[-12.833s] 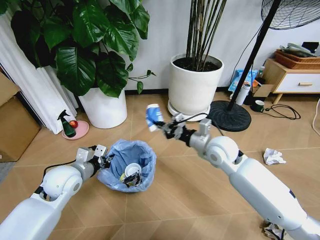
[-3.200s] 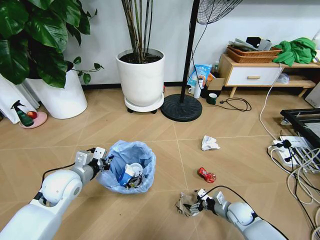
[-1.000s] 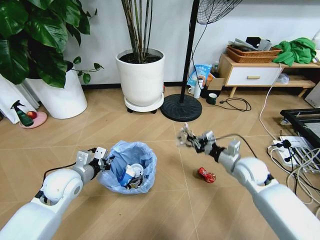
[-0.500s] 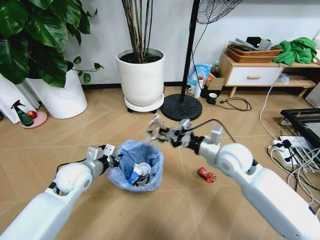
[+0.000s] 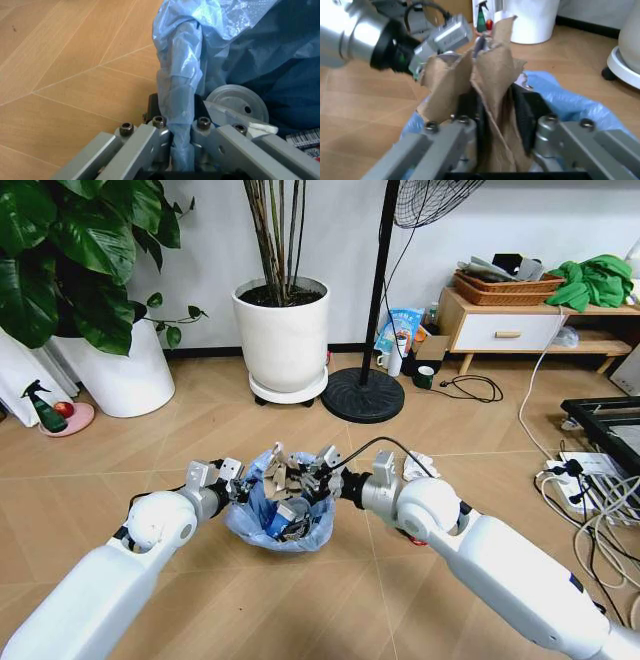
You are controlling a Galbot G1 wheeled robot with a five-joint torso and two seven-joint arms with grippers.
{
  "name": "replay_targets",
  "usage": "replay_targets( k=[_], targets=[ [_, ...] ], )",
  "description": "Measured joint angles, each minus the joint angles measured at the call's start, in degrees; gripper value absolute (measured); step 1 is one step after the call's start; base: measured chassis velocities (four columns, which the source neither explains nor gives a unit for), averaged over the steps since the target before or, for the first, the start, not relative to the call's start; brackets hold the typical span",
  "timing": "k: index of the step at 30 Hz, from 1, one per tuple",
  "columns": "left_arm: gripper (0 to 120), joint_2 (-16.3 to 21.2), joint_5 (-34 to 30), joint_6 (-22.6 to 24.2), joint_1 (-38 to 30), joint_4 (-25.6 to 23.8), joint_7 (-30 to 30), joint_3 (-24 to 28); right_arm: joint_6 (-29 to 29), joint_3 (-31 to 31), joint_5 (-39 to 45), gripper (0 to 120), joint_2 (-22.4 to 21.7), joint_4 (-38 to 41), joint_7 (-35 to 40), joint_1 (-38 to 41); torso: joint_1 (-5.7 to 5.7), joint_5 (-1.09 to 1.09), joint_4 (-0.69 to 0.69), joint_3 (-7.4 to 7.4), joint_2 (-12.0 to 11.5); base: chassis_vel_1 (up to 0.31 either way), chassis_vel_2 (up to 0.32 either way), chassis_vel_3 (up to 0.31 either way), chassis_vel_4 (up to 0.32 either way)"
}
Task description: Pick up the trash bin and place the garbage on the floor into it.
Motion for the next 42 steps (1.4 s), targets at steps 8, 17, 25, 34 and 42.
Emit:
replay_targets(
  k=[8, 17, 25, 34, 42],
  targets=[
    [0, 0.06, 0.00, 0.00, -0.19, 0.00, 0.02, -0.03, 1.02, -0.36, -1.62, 50, 0.63, -1.57, -0.07, -0.08, 0.00, 0.00, 0.00, 0.00, 0.00, 0.000, 0.000, 0.000, 0.000],
    [0, 0.01, 0.00, 0.00, -0.39, 0.00, -0.02, -0.09, 1.63, -0.35, -2.08, 86, 0.99, -2.36, -0.11, -0.07, 0.00, 0.00, 0.00, 0.00, 0.00, 0.000, 0.000, 0.000, 0.000],
    [0, -0.06, 0.03, 0.00, -0.28, -0.01, -0.04, -0.28, 1.85, 0.97, -2.30, 100, 0.64, -2.13, 0.00, -0.98, 0.00, 0.01, 0.01, 0.00, 0.00, 0.000, 0.000, 0.000, 0.000],
    [0, 0.06, 0.54, 0.00, 1.33, -0.29, 0.19, -2.02, 2.71, 8.66, -0.93, 100, -1.73, -0.46, 2.19, -5.06, 0.00, 0.01, 0.00, 0.00, 0.00, 0.000, 0.000, 0.000, 0.000],
    [0, 0.55, 0.78, 0.00, 3.12, -1.21, 0.71, -4.81, 4.12, 16.04, 0.25, 100, -4.31, -3.32, 2.89, -8.27, 0.00, 0.02, 0.01, 0.00, 0.01, 0.000, 0.000, 0.000, 0.000]
  ],
)
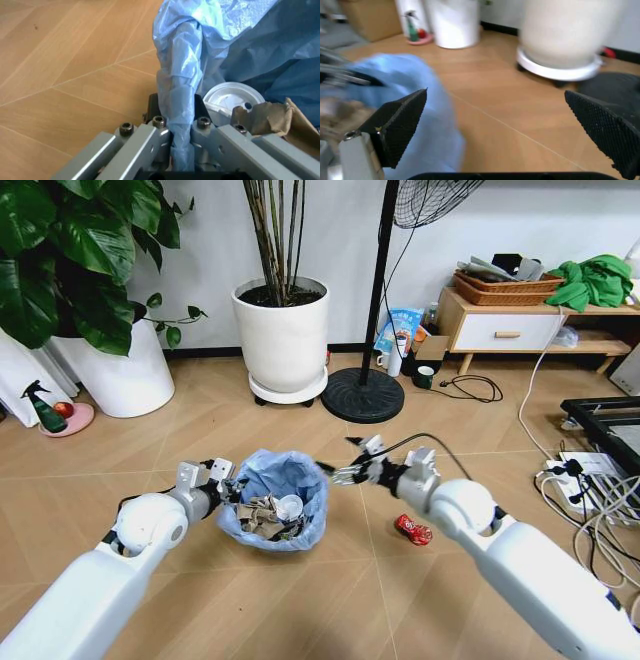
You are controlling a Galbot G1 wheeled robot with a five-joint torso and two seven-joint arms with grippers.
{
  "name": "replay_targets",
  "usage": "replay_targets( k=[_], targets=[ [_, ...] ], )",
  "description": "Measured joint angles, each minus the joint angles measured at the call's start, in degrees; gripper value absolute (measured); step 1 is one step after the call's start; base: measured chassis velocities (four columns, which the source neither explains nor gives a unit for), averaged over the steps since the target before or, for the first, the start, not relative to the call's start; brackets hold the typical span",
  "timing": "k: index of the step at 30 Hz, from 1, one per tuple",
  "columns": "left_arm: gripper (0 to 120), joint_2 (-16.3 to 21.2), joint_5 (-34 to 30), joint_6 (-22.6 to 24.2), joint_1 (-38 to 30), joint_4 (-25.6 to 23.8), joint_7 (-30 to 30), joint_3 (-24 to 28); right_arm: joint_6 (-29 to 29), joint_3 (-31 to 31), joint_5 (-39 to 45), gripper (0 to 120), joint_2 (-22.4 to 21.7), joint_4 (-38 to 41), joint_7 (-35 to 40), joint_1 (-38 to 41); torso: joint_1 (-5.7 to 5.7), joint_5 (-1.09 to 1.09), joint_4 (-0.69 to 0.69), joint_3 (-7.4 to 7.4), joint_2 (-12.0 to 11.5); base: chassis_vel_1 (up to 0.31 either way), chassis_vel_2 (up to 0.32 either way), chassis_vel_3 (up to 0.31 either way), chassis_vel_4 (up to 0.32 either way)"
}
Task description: Pick up the trash bin and place the garbage on the floor into it.
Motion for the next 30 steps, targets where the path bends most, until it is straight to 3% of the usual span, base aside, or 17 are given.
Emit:
replay_targets(
  k=[4, 12, 14, 21, 30],
  targets=[
    [0, 0.13, 0.11, 0.00, 1.01, -0.57, 0.29, -1.43, 1.77, 7.30, -0.92, 100, -1.00, -6.66, -1.05, -4.52, 0.00, 0.01, 0.00, 0.00, 0.00, 0.000, 0.000, 0.000, 0.000],
    [0, 0.56, 0.36, 0.00, 1.73, -1.16, 0.58, -1.99, 2.73, 14.01, -2.53, 100, -1.63, -12.20, -2.80, -10.54, 0.00, 0.00, -0.02, 0.00, 0.00, 0.000, 0.000, 0.000, 0.000],
    [0, 1.04, 0.36, 0.00, 2.12, -1.60, 0.59, -2.13, 3.61, 15.69, -4.76, 100, -0.77, -16.73, -4.45, -12.33, 0.00, 0.01, -0.03, 0.00, 0.00, 0.000, 0.000, 0.000, 0.000],
    [0, 1.61, 0.28, 0.00, 2.86, -2.22, 0.52, -2.56, 6.34, 13.53, -9.59, 100, 1.51, -28.01, -8.04, -12.41, 0.00, -0.01, 0.00, 0.00, 0.00, 0.000, 0.000, 0.000, 0.000],
    [0, 1.64, 0.20, 0.00, 2.66, -2.25, 0.29, -1.94, 7.80, 9.77, -12.38, 100, 4.22, -36.77, -8.72, -9.35, 0.00, -0.01, -0.01, 0.00, 0.00, 0.000, 0.000, 0.000, 0.000]
  ],
)
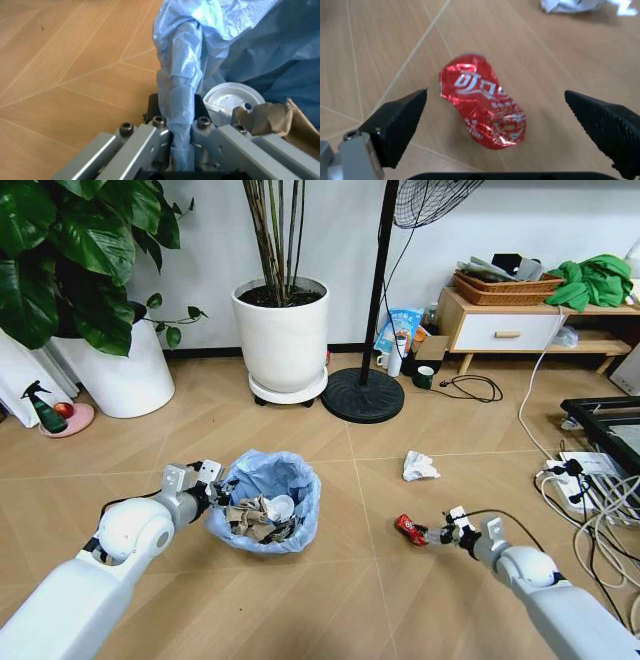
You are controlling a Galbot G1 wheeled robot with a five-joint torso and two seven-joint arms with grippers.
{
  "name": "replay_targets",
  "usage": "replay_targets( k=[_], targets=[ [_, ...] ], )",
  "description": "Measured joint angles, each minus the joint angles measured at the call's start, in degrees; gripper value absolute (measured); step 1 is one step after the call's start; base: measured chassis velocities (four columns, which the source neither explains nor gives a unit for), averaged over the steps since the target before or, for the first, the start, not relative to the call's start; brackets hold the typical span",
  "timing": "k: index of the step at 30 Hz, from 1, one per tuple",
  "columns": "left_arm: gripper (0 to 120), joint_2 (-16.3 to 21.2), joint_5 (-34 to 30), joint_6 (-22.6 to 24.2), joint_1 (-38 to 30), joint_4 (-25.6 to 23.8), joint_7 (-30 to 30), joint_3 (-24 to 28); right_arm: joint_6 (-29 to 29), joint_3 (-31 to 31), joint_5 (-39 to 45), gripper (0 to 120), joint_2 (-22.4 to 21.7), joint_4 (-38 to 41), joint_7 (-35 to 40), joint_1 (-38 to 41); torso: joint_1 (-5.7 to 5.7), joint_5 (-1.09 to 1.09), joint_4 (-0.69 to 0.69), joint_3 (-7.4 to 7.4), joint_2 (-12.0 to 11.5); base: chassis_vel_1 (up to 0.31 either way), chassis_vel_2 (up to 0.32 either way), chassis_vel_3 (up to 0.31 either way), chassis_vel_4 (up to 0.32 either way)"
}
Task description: Pick up the trash bin and place the garbage on the floor into it.
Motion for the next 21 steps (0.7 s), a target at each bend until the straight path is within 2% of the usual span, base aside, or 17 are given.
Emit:
replay_targets(
  k=[10, 16, 21],
  targets=[
    [0, -0.26, -0.03, 0.00, -0.05, 0.15, -0.31, 0.46, 1.33, -3.38, -4.19, 100, 4.68, -9.78, 0.00, 5.18, 0.00, 0.00, 0.00, 0.00, 0.00, 0.000, 0.000, 0.000, 0.000],
    [0, -0.48, -0.04, 0.00, -0.23, 0.36, -0.26, 0.74, 2.17, -3.40, -5.44, 100, 6.76, -11.98, 0.70, 6.33, 0.00, -0.01, 0.00, 0.00, 0.00, 0.000, 0.000, 0.000, 0.000],
    [0, -0.67, -0.04, 0.00, -0.50, 0.54, -0.23, 1.07, 2.29, -3.33, -6.53, 94, 8.18, -13.63, 1.43, 7.09, 0.00, -0.02, 0.00, 0.00, -0.01, 0.000, 0.000, 0.000, 0.000]
  ],
)
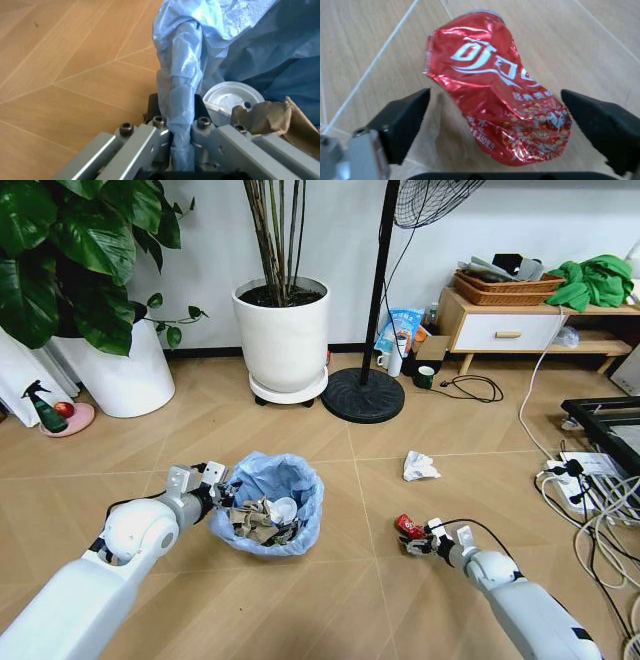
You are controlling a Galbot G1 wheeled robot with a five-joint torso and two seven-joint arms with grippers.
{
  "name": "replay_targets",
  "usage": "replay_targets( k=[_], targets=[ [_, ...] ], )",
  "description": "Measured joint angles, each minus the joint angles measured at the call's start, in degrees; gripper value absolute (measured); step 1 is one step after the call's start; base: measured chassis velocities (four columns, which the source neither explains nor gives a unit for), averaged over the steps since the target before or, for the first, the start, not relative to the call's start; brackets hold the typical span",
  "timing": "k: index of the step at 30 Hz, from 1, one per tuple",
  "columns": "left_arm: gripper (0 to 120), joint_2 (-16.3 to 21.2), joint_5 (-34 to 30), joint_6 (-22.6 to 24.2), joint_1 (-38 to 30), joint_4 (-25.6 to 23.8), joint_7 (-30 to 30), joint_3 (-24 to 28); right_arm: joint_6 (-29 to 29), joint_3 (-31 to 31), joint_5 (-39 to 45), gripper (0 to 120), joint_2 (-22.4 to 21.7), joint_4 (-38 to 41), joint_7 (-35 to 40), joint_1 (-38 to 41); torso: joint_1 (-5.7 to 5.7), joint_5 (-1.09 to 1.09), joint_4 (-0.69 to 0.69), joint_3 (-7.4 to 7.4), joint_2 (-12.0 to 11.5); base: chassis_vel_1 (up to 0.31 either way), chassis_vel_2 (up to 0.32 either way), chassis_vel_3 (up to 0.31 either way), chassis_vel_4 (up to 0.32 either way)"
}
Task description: Pick up the trash bin and place the garbage on the floor into it.
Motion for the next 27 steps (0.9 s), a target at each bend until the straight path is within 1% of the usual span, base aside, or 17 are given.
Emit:
replay_targets(
  k=[1, 2, 4, 7, 8, 10, 11, 13, 21, 24, 26, 27],
  targets=[
    [0, -0.03, 0.00, 0.00, -0.05, 0.02, 0.00, 0.08, 0.10, 0.05, -0.36, 90, 0.32, -0.45, 0.23, 0.07, 0.00, 0.00, 0.00, 0.00, 0.00, 0.000, 0.000, 0.000, 0.000],
    [0, -0.03, 0.00, 0.00, -0.05, 0.02, 0.00, 0.08, 0.10, 0.05, -0.36, 90, 0.32, -0.45, 0.23, 0.07, 0.00, 0.00, 0.00, 0.00, 0.00, 0.000, 0.000, 0.000, 0.000],
    [0, -0.07, 0.00, 0.00, -0.17, 0.08, 0.01, 0.28, 0.15, 0.13, -0.78, 81, 0.63, -0.82, 0.52, 0.08, 0.00, 0.03, 0.00, 0.00, 0.00, 0.000, 0.000, 0.000, 0.000],
    [0, -0.15, 0.00, 0.00, -0.41, 0.17, 0.01, 0.53, 0.18, 0.26, -0.89, 67, 0.77, -0.84, 1.07, -0.10, 0.00, 0.00, -0.01, 0.00, 0.00, 0.000, 0.000, 0.000, 0.000],
    [0, -0.15, 0.00, 0.00, -0.41, 0.17, 0.01, 0.53, 0.18, 0.26, -0.89, 67, 0.77, -0.84, 1.07, -0.10, 0.00, 0.00, -0.01, 0.00, 0.00, 0.000, 0.000, 0.000, 0.000],
    [0, -0.23, 0.00, 0.00, -0.59, 0.24, 0.01, 0.79, 0.20, 0.34, -0.94, 57, 1.07, -0.83, 1.52, -0.17, 0.00, 0.01, -0.01, 0.00, 0.00, 0.000, 0.000, 0.000, 0.000],
    [0, -0.25, 0.00, 0.00, -0.66, 0.25, 0.01, 0.87, 0.20, 0.36, -0.96, 55, 1.18, -0.82, 1.66, -0.18, 0.00, 0.00, -0.01, 0.00, 0.00, 0.000, 0.000, 0.000, 0.000],
    [0, -0.29, 0.00, 0.00, -0.72, 0.25, 0.01, 0.93, 0.18, 0.36, -1.06, 54, 1.34, -0.78, 1.81, -0.18, 0.00, 0.00, -0.01, 0.00, 0.00, 0.000, 0.000, 0.000, 0.000],
    [0, -0.30, -0.01, 0.00, -0.58, 0.16, -0.01, 0.80, -0.04, 0.35, -1.70, 54, 1.76, -0.74, 2.45, -0.05, 0.00, 0.01, 0.00, 0.00, 0.00, 0.000, 0.000, 0.000, 0.000],
    [0, -0.17, -0.01, 0.00, -0.43, 0.06, -0.01, 0.63, -0.92, 1.30, -0.75, 54, 1.40, 1.57, 3.05, -0.81, 0.00, 0.05, 0.00, 0.00, 0.00, 0.000, 0.000, 0.000, 0.000],
    [0, -0.16, 0.00, 0.00, -0.42, 0.06, -0.01, 0.62, -1.02, 1.43, -0.53, 54, 1.30, 1.95, 3.08, -0.91, 0.00, 0.05, 0.00, 0.00, 0.00, 0.000, 0.000, 0.000, 0.000],
    [0, -0.15, -0.01, 0.00, -0.41, 0.05, -0.01, 0.61, -1.70, 2.11, 0.87, 54, 0.62, 4.12, 3.37, -1.37, 0.00, 0.00, 0.00, 0.00, 0.00, 0.000, 0.000, 0.000, 0.000]
  ],
)
